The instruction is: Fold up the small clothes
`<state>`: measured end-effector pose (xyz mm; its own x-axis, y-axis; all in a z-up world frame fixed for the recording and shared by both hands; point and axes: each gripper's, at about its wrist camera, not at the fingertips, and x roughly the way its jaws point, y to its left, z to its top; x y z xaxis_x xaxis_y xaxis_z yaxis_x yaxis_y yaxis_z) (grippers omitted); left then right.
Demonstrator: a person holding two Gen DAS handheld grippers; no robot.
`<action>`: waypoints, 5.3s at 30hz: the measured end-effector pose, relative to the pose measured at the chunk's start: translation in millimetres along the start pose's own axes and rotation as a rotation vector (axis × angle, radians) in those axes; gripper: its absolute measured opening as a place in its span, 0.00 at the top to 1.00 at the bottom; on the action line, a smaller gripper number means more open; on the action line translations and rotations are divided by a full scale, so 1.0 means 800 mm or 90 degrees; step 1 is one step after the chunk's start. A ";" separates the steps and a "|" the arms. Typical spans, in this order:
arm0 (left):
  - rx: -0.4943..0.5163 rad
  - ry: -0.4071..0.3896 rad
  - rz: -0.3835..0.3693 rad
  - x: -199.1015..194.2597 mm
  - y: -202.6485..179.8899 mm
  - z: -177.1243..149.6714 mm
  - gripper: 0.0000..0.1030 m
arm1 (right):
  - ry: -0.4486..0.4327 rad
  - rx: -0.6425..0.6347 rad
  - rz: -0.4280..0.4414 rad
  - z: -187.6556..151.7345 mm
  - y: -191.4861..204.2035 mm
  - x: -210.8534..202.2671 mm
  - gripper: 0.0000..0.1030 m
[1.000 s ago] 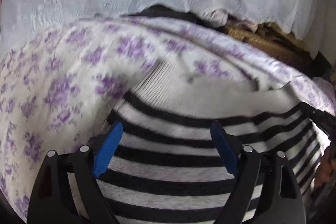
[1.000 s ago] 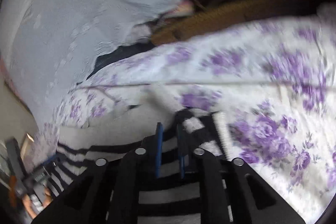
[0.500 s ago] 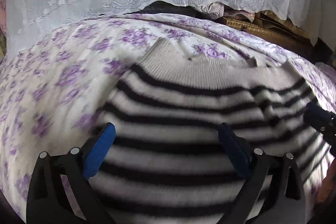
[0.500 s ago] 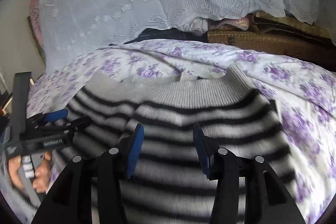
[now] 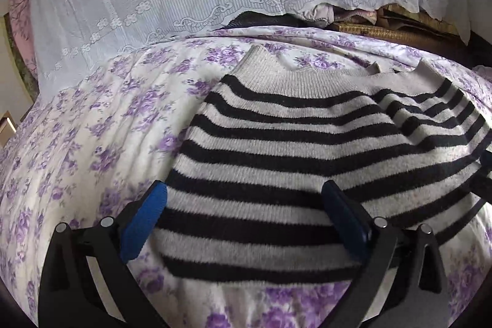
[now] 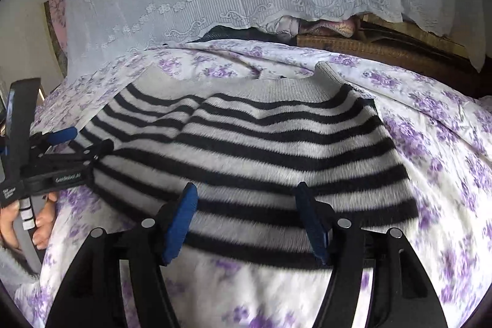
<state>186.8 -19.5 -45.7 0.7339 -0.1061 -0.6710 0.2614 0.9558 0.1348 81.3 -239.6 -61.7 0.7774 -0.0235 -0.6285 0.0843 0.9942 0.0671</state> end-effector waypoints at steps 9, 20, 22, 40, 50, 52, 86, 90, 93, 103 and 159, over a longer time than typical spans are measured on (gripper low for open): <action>0.005 -0.009 0.017 -0.015 -0.002 -0.010 0.05 | 0.023 -0.019 -0.011 -0.007 0.007 0.006 0.23; -0.011 -0.033 0.019 -0.025 0.002 -0.007 0.05 | 0.005 0.019 0.040 0.048 0.032 0.018 0.23; -0.015 -0.018 0.025 -0.016 0.004 -0.006 0.05 | 0.020 0.019 0.042 0.051 0.039 0.037 0.21; -0.088 0.058 -0.012 0.021 0.036 -0.006 0.04 | 0.047 0.047 0.019 0.018 0.014 0.038 0.07; -0.025 -0.037 -0.027 -0.025 0.007 -0.004 0.05 | -0.024 0.202 0.049 -0.012 -0.053 -0.036 0.07; -0.015 -0.040 -0.031 -0.030 0.003 -0.005 0.05 | -0.029 0.222 0.051 -0.024 -0.061 -0.051 0.07; -0.082 -0.002 -0.068 -0.039 0.008 0.019 0.05 | -0.113 0.574 -0.038 -0.037 -0.134 0.027 0.43; -0.086 0.030 -0.085 -0.032 -0.029 0.053 0.05 | -0.113 0.578 -0.033 -0.041 -0.139 0.026 0.47; -0.039 0.031 -0.040 -0.019 -0.074 0.064 0.05 | -0.106 0.573 -0.026 -0.041 -0.140 0.027 0.44; -0.039 0.056 -0.036 0.028 -0.095 0.033 0.04 | -0.087 0.507 -0.027 -0.024 -0.126 0.035 0.30; 0.055 0.064 -0.049 0.043 0.008 0.106 0.04 | -0.105 0.283 0.032 0.114 0.084 0.007 0.72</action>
<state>266.7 -40.4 -5.9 0.6440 -0.1455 -0.7511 0.3704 0.9183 0.1397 148.4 -182.7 10.0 0.8731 -0.0290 -0.4868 0.2746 0.8542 0.4415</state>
